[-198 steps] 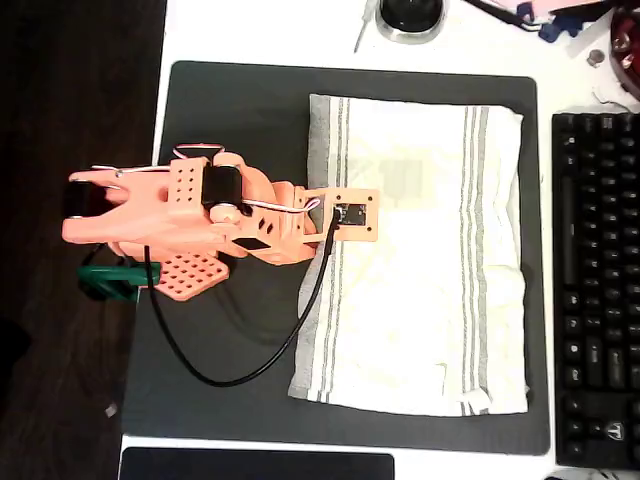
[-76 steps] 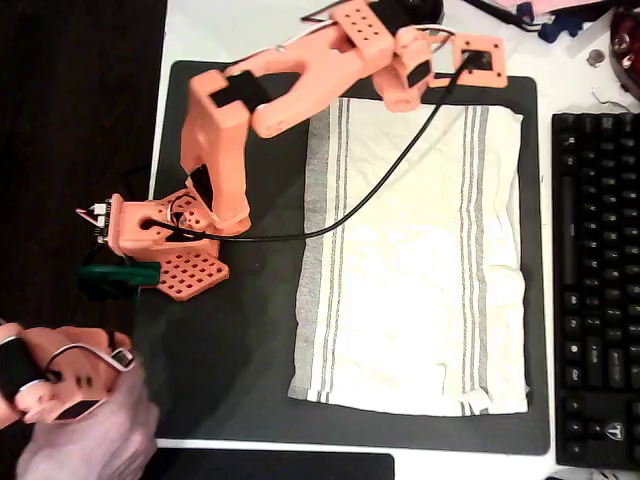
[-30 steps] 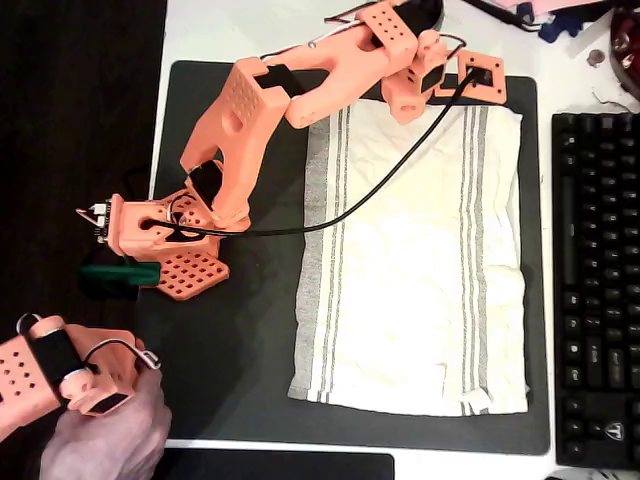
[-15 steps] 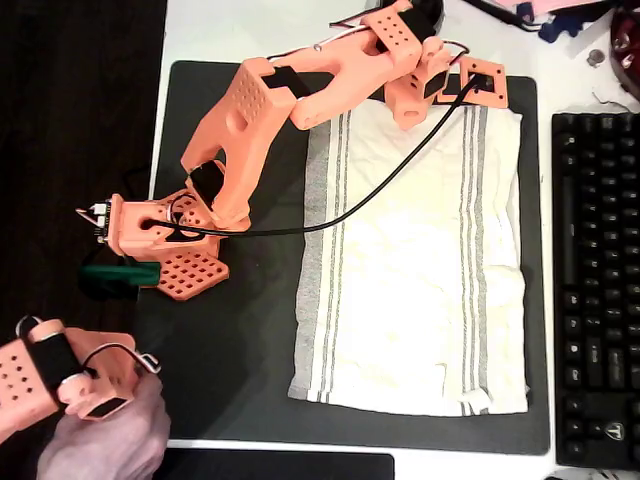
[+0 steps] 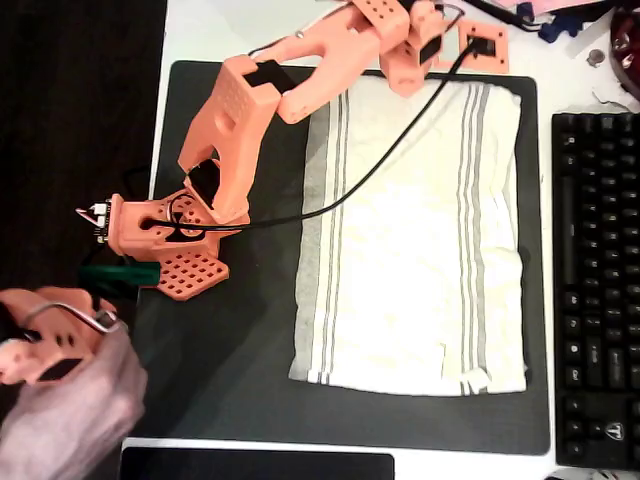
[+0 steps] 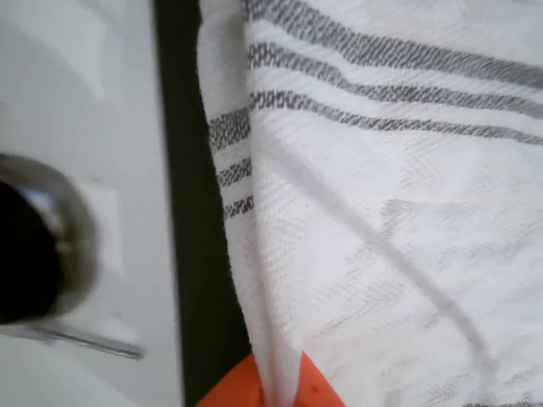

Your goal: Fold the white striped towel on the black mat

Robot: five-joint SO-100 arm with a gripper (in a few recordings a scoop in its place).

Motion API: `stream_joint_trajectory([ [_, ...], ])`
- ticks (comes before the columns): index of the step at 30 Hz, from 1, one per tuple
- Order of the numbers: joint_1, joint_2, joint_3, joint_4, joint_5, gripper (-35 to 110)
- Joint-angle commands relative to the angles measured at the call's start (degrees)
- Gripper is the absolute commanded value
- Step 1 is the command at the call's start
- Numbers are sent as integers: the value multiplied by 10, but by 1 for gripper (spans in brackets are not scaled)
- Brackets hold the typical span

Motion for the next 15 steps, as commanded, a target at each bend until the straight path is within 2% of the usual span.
stream_joint_trajectory([
  [1,-22,50,-52,25,5,0],
  [7,-22,76,-74,54,13,0],
  [15,83,205,23,91,-24,0],
])
